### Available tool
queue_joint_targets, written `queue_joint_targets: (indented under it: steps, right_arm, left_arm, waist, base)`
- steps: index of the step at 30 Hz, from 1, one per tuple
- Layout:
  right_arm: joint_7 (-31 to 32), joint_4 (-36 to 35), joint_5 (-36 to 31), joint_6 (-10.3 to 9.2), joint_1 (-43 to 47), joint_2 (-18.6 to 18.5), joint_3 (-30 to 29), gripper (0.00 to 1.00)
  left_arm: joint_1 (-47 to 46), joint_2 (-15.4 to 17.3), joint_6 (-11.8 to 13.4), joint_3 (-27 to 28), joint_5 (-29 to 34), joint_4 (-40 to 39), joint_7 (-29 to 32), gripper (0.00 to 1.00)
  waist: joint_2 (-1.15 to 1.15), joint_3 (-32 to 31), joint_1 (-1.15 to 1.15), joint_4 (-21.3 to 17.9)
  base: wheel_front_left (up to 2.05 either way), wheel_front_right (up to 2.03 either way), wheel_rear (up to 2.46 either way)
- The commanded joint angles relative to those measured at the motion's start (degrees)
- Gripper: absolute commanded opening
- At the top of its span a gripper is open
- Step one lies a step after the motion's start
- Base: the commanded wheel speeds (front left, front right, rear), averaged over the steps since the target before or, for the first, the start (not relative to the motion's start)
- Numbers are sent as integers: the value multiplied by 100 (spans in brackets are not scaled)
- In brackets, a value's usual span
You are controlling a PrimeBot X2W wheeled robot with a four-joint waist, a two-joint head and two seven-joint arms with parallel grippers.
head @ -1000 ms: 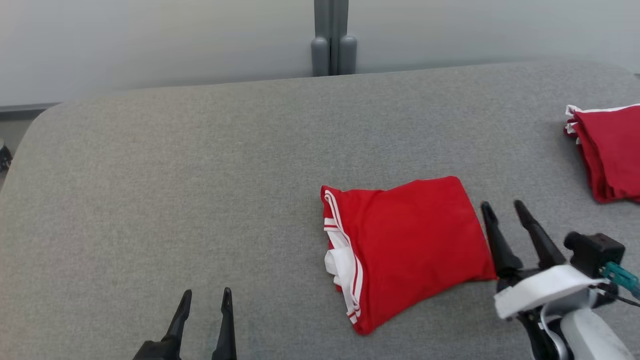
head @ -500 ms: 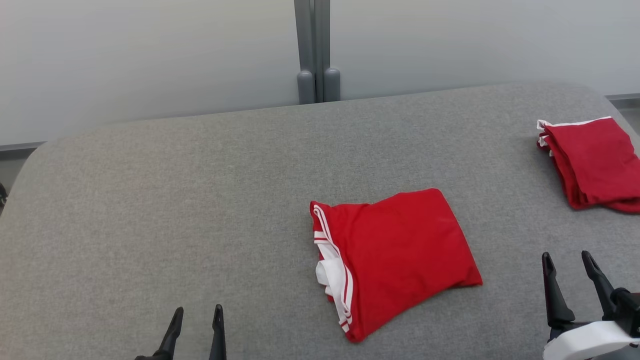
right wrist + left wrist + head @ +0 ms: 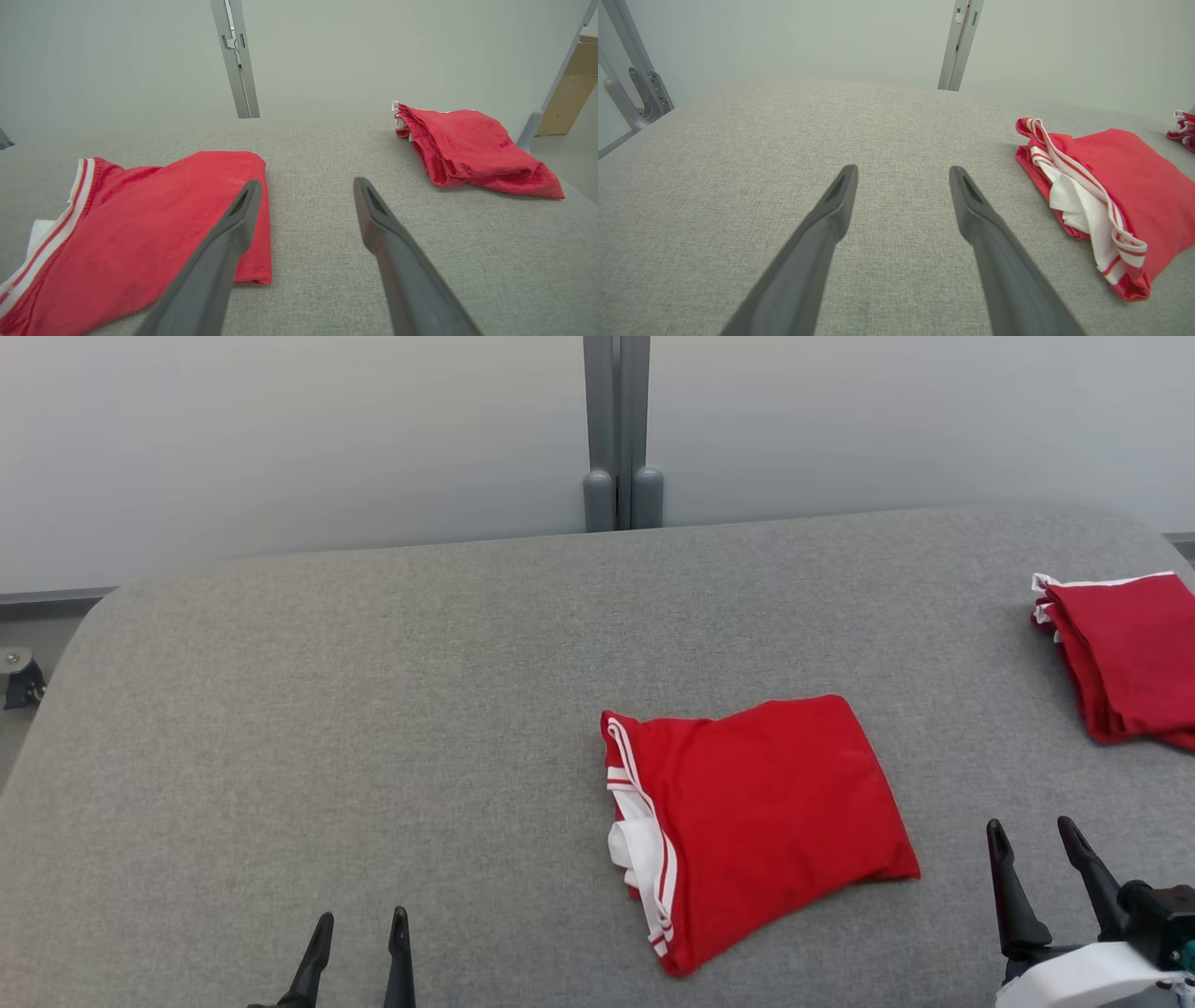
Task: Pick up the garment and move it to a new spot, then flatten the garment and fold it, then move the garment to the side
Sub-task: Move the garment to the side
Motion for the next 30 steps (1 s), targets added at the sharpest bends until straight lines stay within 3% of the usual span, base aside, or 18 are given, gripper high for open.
queue_joint_targets:
  steps: [1, 5, 12, 16, 24, 26, 30]
  right_arm:
    - [-19, 67, 182, -6, -97, -3, 69, 100]
    - [152, 268, 903, -6, -600, -289, 528, 100]
    - [2238, 467, 1935, -6, -1786, -862, 936, 100]
    - [3183, 935, 2047, -3, -2317, -804, 985, 100]
    - [3932, 2170, 2002, -3, -2770, -364, 908, 100]
    - [3878, 2285, 2059, -3, -2831, -332, 894, 0]
    - [3639, 2183, 2296, -4, -3170, -396, 717, 0]
  left_arm:
    - [53, 16, 23, 11, 13, -23, -14, 100]
    - [-29, 16, 42, -27, -16, -54, -14, 100]
    - [-295, 16, 51, -135, -57, -52, -15, 100]
    - [-439, 17, 59, -241, -91, -5, -14, 100]
    - [-640, 16, 114, -341, -137, 8, -14, 100]
    - [-655, 16, 134, -350, -145, 2, -14, 100]
    - [-669, 16, 170, -263, -160, -69, -14, 100]
  waist:
    - [0, 52, 0, 21]
    - [0, 208, 0, 57]
    - [0, 625, 0, 199]
    - [0, 813, 0, 357]
    - [0, 985, 0, 635]
    - [0, 997, 0, 661]
    - [0, 1050, 0, 517]
  base:
    - [0, 0, 0]
    - [0, 0, 0]
    - [0, 0, 0]
    - [0, 0, 0]
    - [0, 0, 0]
    - [0, 0, 0]
    - [0, 0, 0]
